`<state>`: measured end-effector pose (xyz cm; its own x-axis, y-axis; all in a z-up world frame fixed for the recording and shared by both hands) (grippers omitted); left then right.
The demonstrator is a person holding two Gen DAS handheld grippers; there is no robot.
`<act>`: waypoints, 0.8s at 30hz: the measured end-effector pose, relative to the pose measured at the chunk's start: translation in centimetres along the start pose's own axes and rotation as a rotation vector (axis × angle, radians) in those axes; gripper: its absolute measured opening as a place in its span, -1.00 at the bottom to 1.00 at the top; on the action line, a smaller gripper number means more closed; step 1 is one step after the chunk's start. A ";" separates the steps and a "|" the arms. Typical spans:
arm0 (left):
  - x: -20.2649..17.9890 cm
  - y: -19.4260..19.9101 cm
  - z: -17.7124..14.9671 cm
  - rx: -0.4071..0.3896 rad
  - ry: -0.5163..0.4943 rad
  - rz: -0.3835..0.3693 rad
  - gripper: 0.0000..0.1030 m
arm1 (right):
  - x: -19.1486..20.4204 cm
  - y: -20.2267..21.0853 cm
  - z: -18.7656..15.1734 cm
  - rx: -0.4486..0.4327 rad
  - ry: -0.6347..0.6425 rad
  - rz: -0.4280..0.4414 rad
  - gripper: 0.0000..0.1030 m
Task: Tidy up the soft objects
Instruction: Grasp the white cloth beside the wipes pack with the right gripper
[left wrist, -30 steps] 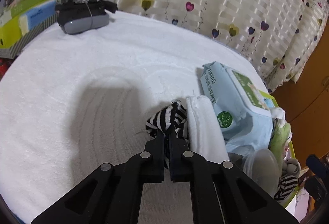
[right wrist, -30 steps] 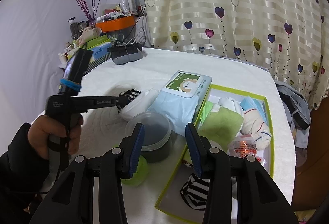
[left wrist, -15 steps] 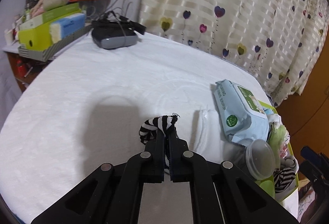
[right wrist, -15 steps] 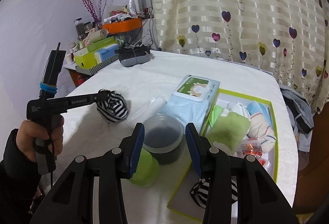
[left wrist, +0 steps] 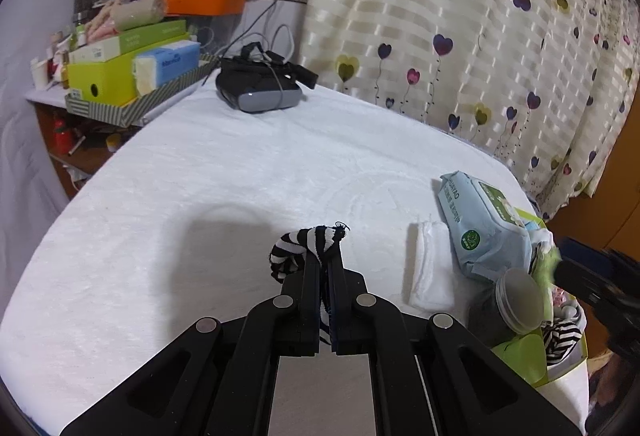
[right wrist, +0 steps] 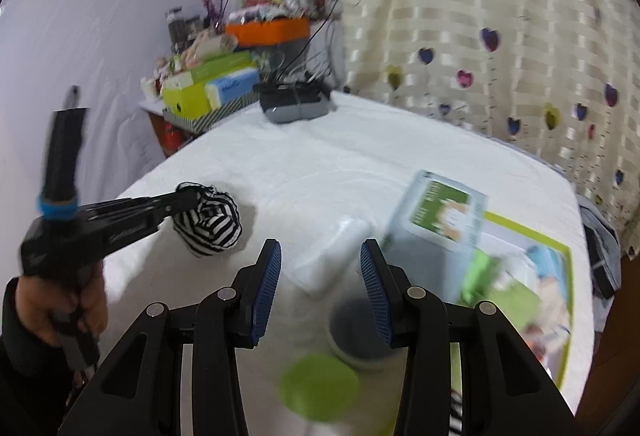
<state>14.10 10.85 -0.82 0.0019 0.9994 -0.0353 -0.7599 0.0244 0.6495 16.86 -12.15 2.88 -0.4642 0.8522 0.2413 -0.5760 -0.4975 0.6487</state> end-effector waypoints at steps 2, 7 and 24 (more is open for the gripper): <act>0.4 0.1 -0.2 0.001 0.006 -0.001 -0.93 | 0.5 -1.9 0.6 0.050 0.003 -0.001 -0.17; 1.3 0.3 -0.8 -0.002 0.024 -0.009 -0.93 | 0.3 -7.8 1.7 0.221 -0.038 -0.100 -0.17; 1.1 -1.3 -2.3 0.038 -0.010 -0.062 -0.93 | 0.0 -15.0 0.8 0.475 0.030 -0.326 -0.10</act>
<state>13.59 11.85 -3.40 0.0552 0.9961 -0.0689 -0.7329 0.0873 0.6747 26.03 -4.57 -6.24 -0.3362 0.9409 -0.0409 -0.3300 -0.0770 0.9408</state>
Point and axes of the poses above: each gripper's, at about its wrist camera, not at the fingertips, and y roughly against the way its jaws point, x to its left, z to its top, the point moved 4 cm from there along -y, roughly the way its jaws point, and after that the axes turned 15 degrees about -y, right-handed, at the moved point
